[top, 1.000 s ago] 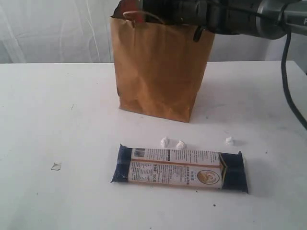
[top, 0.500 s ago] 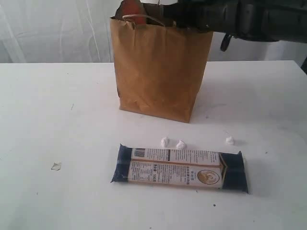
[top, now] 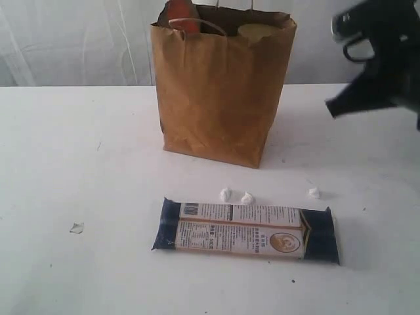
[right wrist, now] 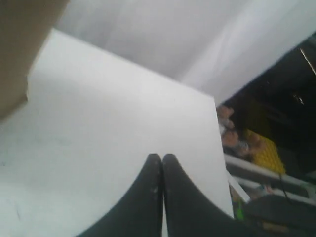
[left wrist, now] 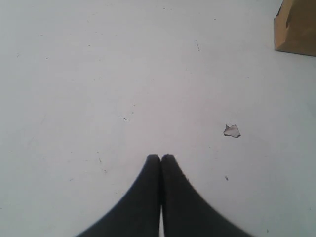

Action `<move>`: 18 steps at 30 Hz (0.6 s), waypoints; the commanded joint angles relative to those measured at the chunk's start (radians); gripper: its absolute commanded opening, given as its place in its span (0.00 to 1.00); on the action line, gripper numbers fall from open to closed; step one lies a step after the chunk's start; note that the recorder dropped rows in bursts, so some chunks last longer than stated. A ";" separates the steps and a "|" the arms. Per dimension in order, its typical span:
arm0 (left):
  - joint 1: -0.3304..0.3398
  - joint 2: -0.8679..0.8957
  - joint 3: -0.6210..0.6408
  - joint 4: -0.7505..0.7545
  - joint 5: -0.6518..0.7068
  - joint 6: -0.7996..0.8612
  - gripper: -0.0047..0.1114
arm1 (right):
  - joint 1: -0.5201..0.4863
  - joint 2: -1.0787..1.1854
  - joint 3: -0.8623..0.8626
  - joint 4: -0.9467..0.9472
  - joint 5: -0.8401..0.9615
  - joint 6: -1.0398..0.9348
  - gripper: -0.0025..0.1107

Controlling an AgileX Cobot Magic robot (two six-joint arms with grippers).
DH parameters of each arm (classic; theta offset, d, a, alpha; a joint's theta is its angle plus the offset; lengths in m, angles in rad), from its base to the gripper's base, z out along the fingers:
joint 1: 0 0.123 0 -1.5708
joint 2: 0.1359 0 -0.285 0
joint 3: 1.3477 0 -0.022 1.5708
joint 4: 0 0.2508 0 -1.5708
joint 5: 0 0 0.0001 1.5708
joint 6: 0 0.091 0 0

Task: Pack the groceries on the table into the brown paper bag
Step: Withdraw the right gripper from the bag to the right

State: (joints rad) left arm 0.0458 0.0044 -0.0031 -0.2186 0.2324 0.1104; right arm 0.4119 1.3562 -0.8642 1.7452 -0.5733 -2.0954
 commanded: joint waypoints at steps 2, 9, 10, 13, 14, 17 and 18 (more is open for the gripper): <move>0.002 -0.004 0.003 -0.008 0.004 -0.001 0.04 | -0.001 -0.019 0.229 -0.001 -0.043 -0.034 0.02; 0.002 -0.004 0.003 -0.008 0.004 -0.001 0.04 | 0.001 -0.114 0.295 -0.001 0.114 0.630 0.02; 0.002 -0.004 0.003 -0.008 0.004 -0.001 0.04 | -0.001 -0.137 0.295 -0.001 0.149 0.807 0.02; 0.002 -0.004 0.003 -0.005 0.003 -0.001 0.04 | -0.004 -0.199 0.295 -0.001 0.245 1.370 0.02; 0.002 -0.004 0.003 -0.005 0.003 -0.001 0.04 | -0.004 -0.218 0.296 -0.001 0.257 1.574 0.02; 0.002 -0.004 0.003 -0.005 0.003 -0.001 0.04 | -0.004 -0.263 0.296 -0.153 0.244 2.071 0.02; 0.002 -0.004 0.003 -0.005 0.003 -0.001 0.04 | -0.004 -0.279 0.296 -0.288 0.211 2.161 0.02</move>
State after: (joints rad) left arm 0.0458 0.0044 -0.0031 -0.2186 0.2364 0.1104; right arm 0.4119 1.1199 -0.5725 1.6986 -0.3356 -0.3753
